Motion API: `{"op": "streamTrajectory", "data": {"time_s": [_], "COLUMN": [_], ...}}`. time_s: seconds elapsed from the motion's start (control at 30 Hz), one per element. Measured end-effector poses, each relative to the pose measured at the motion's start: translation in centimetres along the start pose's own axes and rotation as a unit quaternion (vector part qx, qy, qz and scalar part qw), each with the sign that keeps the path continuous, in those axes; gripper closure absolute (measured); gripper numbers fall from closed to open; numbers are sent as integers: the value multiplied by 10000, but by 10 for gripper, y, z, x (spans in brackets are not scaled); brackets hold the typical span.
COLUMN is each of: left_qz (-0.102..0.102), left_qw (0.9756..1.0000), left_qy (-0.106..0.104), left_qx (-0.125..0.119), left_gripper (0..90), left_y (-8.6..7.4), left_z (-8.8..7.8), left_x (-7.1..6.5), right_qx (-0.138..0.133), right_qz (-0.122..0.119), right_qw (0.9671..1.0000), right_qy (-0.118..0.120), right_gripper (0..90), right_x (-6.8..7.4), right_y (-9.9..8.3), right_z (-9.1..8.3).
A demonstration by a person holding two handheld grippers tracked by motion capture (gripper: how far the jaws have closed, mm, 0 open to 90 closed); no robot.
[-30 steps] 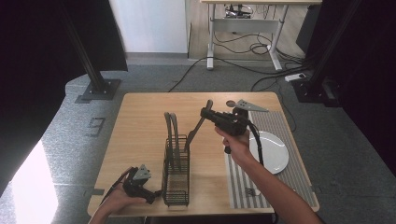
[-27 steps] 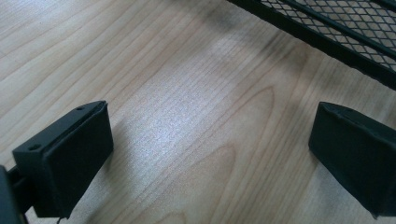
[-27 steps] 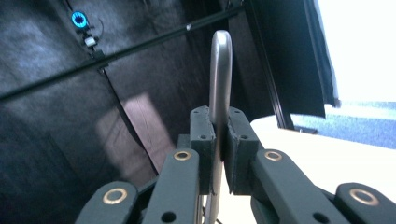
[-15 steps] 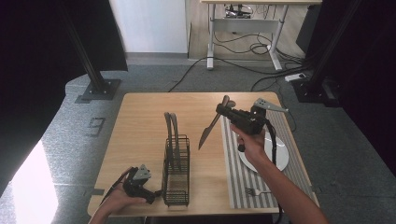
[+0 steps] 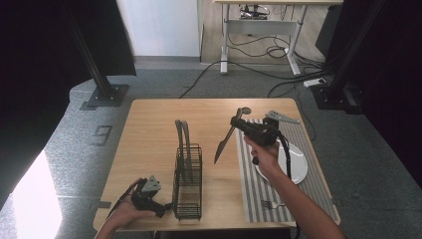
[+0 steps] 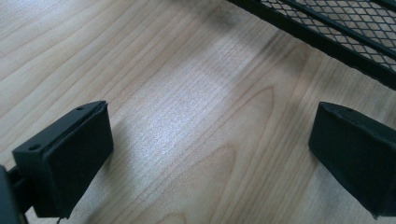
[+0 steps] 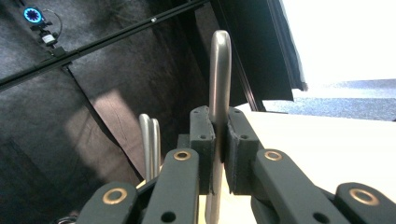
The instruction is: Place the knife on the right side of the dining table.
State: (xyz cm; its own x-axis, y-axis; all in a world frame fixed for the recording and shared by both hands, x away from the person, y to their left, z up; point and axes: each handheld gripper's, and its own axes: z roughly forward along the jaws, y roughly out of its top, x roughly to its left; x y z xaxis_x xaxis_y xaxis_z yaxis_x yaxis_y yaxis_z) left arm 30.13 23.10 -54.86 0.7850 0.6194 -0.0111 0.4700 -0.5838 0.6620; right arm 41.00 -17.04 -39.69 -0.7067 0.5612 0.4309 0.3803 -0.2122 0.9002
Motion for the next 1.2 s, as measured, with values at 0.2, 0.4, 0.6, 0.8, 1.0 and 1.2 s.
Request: {"op": "streamTrajectory", "data": {"time_s": [0.2,0.4,0.6,0.8,1.0,1.2], "left_qz": [1,1,-1,0,1,0], "left_qw": [10000,10000,10000,10000,10000,10000], "left_qy": [0,0,0,0,-1,-1], "left_qx": [1,2,1,1,2,1], "left_gripper": [0,0,0,0,0,0], "left_y": [0,0,0,0,0,0], "left_z": [0,0,0,0,0,0], "left_x": [0,0,0,0,0,0], "right_qx": [21,30,-20,-127,-217,-258], "right_qz": [-5,15,72,180,265,203], "right_qw": [9999,9998,9992,9979,9964,9948], "right_qy": [-114,-213,-401,-605,-782,-959], "right_gripper": [829,829,829,829,829,829], "right_x": [-5,-11,-22,-36,-49,-58], "right_y": [-3,-5,-5,-4,-2,-1], "right_z": [1,2,4,6,7,7]}}
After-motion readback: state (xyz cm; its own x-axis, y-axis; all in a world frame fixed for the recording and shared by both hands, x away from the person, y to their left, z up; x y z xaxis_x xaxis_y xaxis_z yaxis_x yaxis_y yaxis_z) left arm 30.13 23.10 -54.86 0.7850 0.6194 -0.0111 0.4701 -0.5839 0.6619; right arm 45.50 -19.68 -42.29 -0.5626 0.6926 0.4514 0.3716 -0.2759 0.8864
